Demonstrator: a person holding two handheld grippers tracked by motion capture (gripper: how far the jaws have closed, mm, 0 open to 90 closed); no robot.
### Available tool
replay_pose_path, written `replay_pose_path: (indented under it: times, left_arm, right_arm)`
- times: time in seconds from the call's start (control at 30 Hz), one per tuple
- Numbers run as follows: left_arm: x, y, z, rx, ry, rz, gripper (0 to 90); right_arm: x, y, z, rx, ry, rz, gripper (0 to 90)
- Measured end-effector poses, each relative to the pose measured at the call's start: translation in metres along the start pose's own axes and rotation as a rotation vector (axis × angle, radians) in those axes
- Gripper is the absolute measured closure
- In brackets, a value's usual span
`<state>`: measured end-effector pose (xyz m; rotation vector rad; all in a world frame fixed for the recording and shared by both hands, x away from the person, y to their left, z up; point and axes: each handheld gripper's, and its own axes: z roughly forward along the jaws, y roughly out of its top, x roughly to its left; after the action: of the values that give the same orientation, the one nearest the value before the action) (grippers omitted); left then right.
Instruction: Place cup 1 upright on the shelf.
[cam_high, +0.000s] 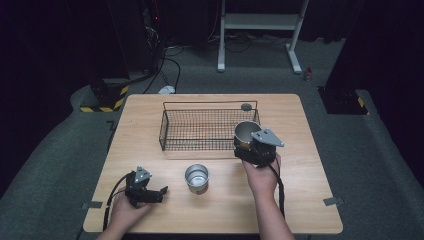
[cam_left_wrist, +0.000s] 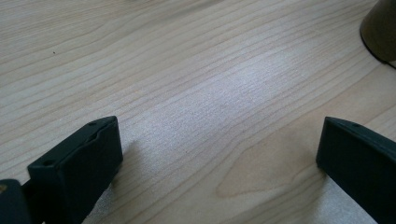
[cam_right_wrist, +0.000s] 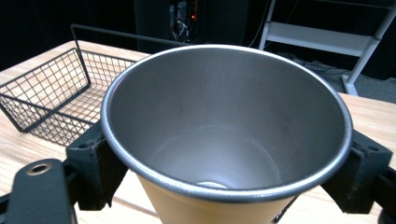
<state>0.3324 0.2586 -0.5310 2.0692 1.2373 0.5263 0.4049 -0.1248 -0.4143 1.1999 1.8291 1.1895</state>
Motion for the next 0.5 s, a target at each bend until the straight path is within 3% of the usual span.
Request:
replay_pose_path:
  times: [0.5]
  left_arm:
    - [0.000,0.000,0.000,0.000,0.000,0.000,0.7]
  right_arm:
    - [-0.009,0.019,0.009,0.000,-0.009,0.039,13.8]
